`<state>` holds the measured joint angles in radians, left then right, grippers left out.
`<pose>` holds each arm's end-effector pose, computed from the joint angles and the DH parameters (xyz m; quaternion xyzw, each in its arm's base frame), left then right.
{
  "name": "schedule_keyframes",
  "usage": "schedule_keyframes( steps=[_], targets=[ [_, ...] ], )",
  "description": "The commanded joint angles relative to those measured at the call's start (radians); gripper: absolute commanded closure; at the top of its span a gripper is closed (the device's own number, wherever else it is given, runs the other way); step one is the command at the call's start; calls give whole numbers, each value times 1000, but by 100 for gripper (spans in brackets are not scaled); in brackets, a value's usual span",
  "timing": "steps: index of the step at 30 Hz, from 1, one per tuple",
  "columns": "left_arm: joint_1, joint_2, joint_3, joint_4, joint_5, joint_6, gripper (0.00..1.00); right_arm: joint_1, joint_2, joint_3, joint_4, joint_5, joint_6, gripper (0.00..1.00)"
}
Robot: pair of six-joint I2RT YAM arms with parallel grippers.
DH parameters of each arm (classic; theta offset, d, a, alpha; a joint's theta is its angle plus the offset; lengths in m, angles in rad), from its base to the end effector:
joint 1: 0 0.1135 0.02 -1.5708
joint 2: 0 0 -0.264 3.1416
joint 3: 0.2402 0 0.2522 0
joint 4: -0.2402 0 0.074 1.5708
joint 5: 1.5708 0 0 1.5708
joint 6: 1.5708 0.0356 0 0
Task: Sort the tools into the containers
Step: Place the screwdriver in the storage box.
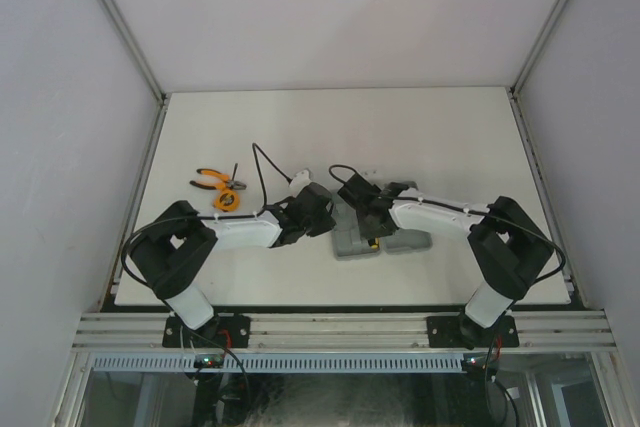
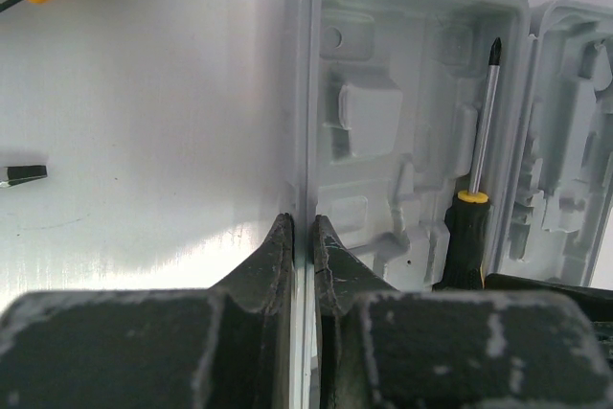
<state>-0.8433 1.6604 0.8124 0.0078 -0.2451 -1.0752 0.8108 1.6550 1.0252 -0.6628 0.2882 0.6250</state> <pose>0.2213 -0.2355 0.1516 -0.1506 0.9157 -0.2247 0.2970 0.2176 0.2142 0.1768 -0.0711 0.9777 -0.0169 0.1969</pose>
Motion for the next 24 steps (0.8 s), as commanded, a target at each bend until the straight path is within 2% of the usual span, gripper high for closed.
schedule_keyframes(
  steps=[1, 11, 24],
  targets=[
    [0, -40, -1, -1, -28, -25, 100, 7, 33, -9, 2, 19, 11, 82],
    [0, -33, 1, 0, -25, -30, 100, -16, -90, 3, 0, -40, 7, 94],
    [0, -32, -1, 3, -25, -33, 100, -22, -147, -8, -29, -62, 13, 98]
  ],
)
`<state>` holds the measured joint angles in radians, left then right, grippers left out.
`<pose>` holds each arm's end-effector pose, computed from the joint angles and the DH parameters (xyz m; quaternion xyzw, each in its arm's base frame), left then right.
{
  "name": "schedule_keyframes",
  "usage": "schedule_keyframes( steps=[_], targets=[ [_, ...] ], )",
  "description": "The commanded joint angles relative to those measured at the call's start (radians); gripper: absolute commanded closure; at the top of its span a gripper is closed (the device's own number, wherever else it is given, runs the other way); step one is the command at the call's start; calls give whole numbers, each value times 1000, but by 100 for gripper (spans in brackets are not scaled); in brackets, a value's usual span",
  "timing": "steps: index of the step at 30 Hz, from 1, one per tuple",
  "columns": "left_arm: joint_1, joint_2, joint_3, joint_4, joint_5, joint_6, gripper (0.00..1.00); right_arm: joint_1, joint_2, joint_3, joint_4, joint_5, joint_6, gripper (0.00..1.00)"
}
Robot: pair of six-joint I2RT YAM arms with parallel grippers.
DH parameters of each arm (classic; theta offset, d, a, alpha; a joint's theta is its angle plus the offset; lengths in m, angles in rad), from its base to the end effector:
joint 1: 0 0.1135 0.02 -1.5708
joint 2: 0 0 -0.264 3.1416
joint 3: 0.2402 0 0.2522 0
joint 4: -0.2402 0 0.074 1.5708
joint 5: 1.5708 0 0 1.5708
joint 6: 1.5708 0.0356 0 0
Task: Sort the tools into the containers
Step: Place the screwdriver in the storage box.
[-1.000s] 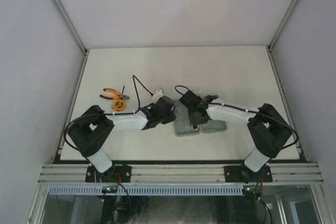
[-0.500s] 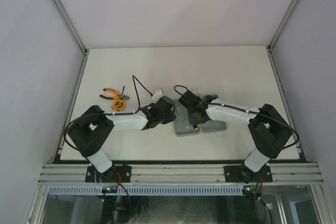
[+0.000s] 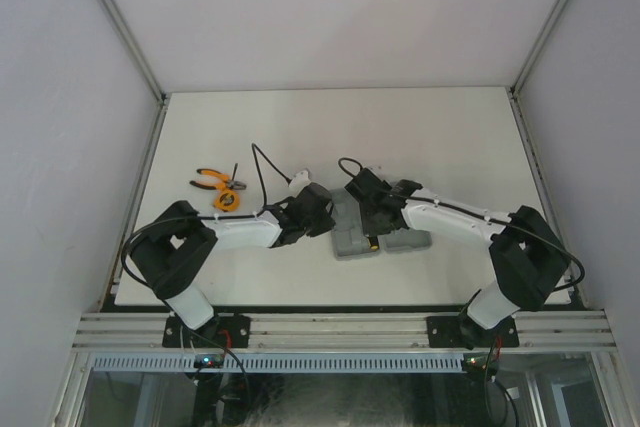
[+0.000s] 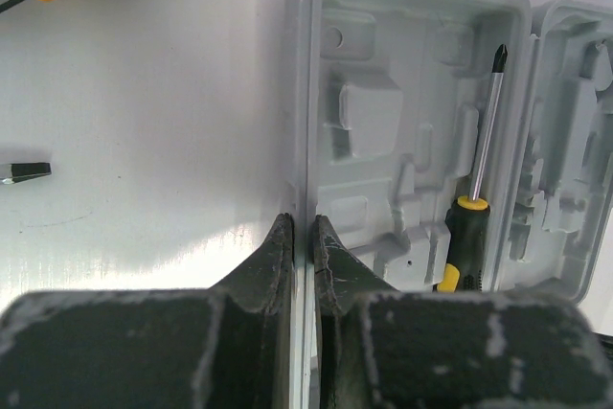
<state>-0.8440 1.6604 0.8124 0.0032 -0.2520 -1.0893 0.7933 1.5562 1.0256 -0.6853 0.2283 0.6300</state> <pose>0.2210 -0.2352 0.1513 -0.1577 0.9150 -0.2232 0.2968 0.2131 0.2050 0.2034 -0.0597 0.9763 0.0296 0.2060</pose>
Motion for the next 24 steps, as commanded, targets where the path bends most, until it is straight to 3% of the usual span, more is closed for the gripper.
schedule_keyframes(
  steps=[1, 6, 12, 18, 24],
  targets=[
    [0, -33, -3, 7, -18, -19, 100, -6, -47, -13, -3, -2, 9, 97],
    [1, -37, -5, 7, -18, -17, 100, -12, -30, -16, 26, -1, 9, 80],
    [1, -32, -3, 10, -14, -20, 100, -13, 12, -9, 39, 16, 8, 70],
    [0, -31, -22, 31, -2, -21, 100, -47, -7, -8, 88, 26, -12, 69],
    [1, -27, -31, 43, 3, -21, 100, -130, -53, -8, 224, -73, -64, 72]
  ],
)
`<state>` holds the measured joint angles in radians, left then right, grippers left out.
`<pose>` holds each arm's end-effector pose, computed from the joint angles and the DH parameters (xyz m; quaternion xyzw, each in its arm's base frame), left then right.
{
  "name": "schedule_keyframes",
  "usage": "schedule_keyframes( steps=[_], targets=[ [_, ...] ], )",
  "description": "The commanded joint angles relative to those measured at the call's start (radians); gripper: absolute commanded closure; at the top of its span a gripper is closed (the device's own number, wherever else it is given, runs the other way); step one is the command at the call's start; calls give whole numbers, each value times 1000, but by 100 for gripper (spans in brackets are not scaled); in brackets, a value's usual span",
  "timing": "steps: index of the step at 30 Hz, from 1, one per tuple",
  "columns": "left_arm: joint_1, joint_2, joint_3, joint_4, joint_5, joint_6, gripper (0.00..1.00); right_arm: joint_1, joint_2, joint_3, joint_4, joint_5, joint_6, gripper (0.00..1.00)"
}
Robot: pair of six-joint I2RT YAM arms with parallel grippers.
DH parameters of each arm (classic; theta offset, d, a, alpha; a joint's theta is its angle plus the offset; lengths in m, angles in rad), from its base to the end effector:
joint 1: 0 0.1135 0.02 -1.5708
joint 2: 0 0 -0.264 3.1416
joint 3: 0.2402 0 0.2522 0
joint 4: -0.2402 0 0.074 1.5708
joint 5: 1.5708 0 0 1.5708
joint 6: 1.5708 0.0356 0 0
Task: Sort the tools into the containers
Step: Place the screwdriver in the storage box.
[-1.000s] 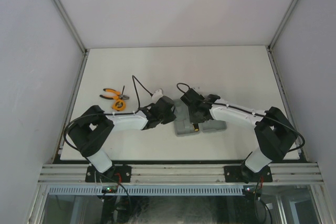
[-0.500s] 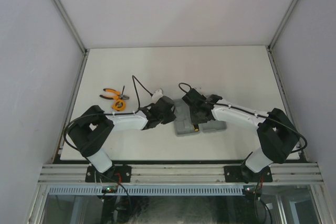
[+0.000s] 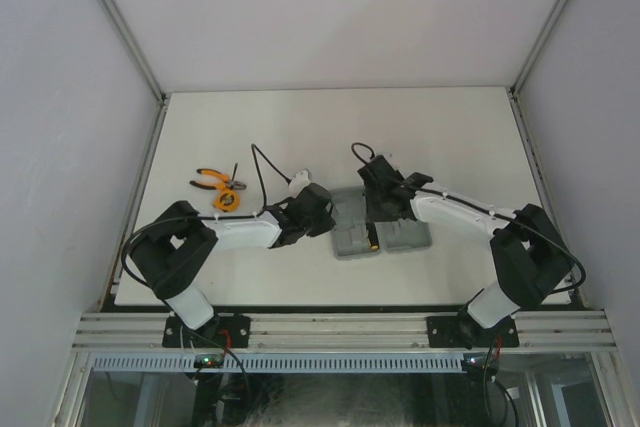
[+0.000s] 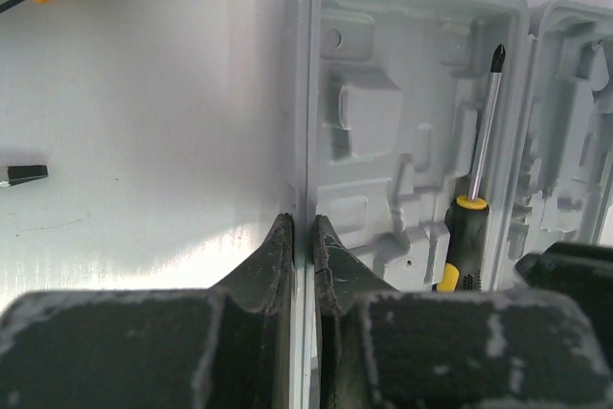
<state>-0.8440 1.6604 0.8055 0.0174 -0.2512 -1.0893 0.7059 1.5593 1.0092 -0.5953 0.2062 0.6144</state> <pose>0.2208 -0.2350 0.1504 -0.1579 0.9137 -0.2263 0.2983 0.2346 0.1904 0.2014 -0.0228 0.9723 0.0493 0.2276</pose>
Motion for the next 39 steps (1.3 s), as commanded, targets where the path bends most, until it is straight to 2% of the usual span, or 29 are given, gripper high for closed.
schedule_keyframes(
  steps=[1, 16, 39],
  targets=[
    [0, -25, -24, 31, 4, -22, 100, -55, -51, 13, 148, -68, -57, 72],
    [0, -12, -12, 36, 15, -18, 100, -198, 98, 67, 311, -320, -150, 71],
    [5, -1, -1, 32, 20, -7, 100, -212, 234, 141, 279, -297, -184, 71]
  ],
)
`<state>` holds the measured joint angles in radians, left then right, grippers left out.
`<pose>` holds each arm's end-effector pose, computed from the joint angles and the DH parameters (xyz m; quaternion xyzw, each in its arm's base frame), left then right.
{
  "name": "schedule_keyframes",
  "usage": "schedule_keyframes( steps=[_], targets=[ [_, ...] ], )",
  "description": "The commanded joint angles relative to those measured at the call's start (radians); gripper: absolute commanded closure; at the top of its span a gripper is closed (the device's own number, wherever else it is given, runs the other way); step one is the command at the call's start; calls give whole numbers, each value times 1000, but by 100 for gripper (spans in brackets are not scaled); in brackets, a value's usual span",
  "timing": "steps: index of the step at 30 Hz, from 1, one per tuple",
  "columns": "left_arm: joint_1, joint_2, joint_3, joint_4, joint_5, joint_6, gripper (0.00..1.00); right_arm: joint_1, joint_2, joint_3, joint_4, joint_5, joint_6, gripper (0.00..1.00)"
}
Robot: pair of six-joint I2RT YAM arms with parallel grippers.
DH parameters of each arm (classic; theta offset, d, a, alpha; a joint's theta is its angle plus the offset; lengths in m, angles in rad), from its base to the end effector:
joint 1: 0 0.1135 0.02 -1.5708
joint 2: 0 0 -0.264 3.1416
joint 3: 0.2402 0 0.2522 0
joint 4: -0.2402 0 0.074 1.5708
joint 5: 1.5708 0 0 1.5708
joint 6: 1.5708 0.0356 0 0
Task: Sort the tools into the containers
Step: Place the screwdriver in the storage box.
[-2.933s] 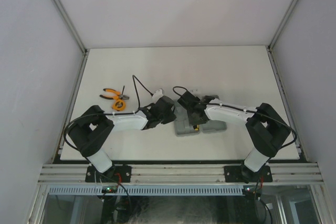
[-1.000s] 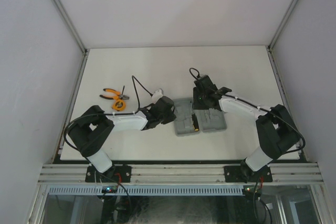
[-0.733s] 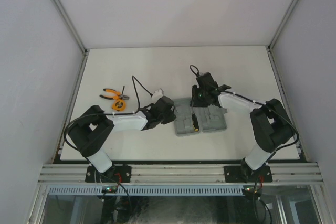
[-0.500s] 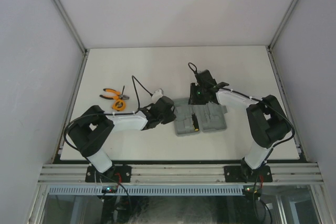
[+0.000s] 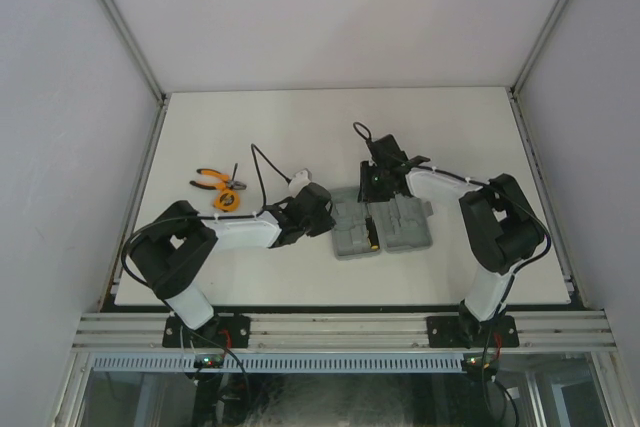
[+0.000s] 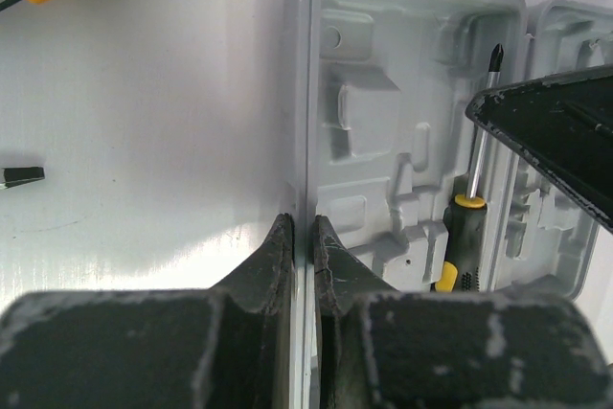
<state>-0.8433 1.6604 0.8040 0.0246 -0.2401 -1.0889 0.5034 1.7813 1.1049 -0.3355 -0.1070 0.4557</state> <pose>0.2208 -0.2353 0.1504 -0.1563 0.9135 -0.2315 0.2957 0.3150 0.1778 0.1724 -0.0376 0.9592 0.1727 0.2207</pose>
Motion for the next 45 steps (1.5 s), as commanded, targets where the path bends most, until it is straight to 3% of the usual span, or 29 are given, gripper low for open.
schedule_keyframes(
  steps=[1, 7, 20, 31, 45],
  targets=[
    [4, -1, 1, 24, 10, -8, 100, -9, 18, 46, 20, 16, -27, 71],
    [10, -1, 0, 22, 9, -6, 100, -9, 52, 63, 22, 16, -36, 76],
    [18, 4, -4, 21, 9, -7, 100, 15, 17, 64, 8, 88, -84, 100],
    [21, 2, -8, 21, 8, -12, 100, 71, -98, 50, -30, 197, -108, 100],
    [22, -4, -17, 21, 5, -21, 100, 86, -36, 32, -82, 205, -89, 100]
  ],
)
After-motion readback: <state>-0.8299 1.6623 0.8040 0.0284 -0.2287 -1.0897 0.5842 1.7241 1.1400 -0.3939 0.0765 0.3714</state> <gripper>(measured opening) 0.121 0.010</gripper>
